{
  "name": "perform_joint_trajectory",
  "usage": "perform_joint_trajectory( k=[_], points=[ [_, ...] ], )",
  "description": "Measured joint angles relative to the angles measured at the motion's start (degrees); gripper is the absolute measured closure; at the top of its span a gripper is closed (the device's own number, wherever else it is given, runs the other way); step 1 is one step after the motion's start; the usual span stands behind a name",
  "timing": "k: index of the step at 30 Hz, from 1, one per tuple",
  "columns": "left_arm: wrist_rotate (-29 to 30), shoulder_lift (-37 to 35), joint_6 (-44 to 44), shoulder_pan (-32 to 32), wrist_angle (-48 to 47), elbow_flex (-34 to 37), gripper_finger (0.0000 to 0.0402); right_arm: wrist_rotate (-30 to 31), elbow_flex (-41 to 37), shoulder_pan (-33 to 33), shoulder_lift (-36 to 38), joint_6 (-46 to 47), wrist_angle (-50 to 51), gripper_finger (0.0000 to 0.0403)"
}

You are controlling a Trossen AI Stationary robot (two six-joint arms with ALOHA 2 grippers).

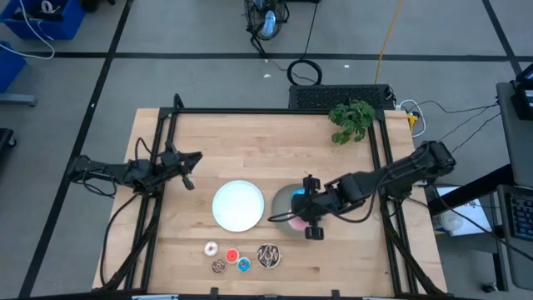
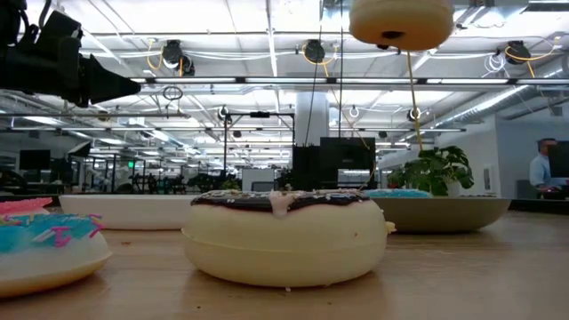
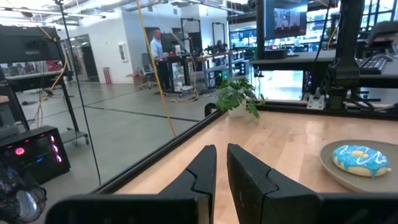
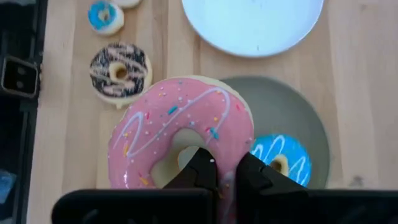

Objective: Pick & Place donuts
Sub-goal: Put the large pink donut on the gray plate

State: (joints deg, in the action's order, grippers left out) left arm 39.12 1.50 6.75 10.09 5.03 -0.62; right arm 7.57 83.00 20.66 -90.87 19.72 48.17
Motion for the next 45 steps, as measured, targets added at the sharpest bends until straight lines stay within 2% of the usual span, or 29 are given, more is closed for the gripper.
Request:
perform_joint_trajectory(
  k=[4,9,17,22,27,36,45],
  points=[
    [-0.01,0.0,-0.05,0.0,0.2,0.0,0.0355,2.76,-0.03,-1.46,-0.27,0.72,-4.16,0.0394],
    [-0.01,0.0,-0.2,0.0,0.31,0.0,0.0355,2.7,-1.77,-4.6,-4.95,1.3,-7.27,0.0395],
    [0.01,0.09,0.21,0.0,0.29,0.0,0.0355,-1.85,-2.84,-7.35,-16.82,-2.82,-9.82,0.0395],
    [-0.01,0.09,0.21,0.01,0.21,0.0,0.0355,-9.07,-2.84,-8.83,-21.4,-3.99,-11.19,0.0396],
    [0.01,0.09,0.23,0.02,0.21,0.0,0.0355,-10.73,-2.82,-9.56,-23.15,-5.67,-12.06,0.0391],
    [0.0,0.11,0.27,0.02,-0.06,0.0,0.0355,-10.75,-2.82,-9.72,-23.28,-8.0,-10.21,0.0346],
    [0.01,0.11,0.56,0.01,-0.09,0.0,0.0355,-10.66,-2.84,-9.7,-21.16,-7.54,-5.47,0.0232]
  ],
)
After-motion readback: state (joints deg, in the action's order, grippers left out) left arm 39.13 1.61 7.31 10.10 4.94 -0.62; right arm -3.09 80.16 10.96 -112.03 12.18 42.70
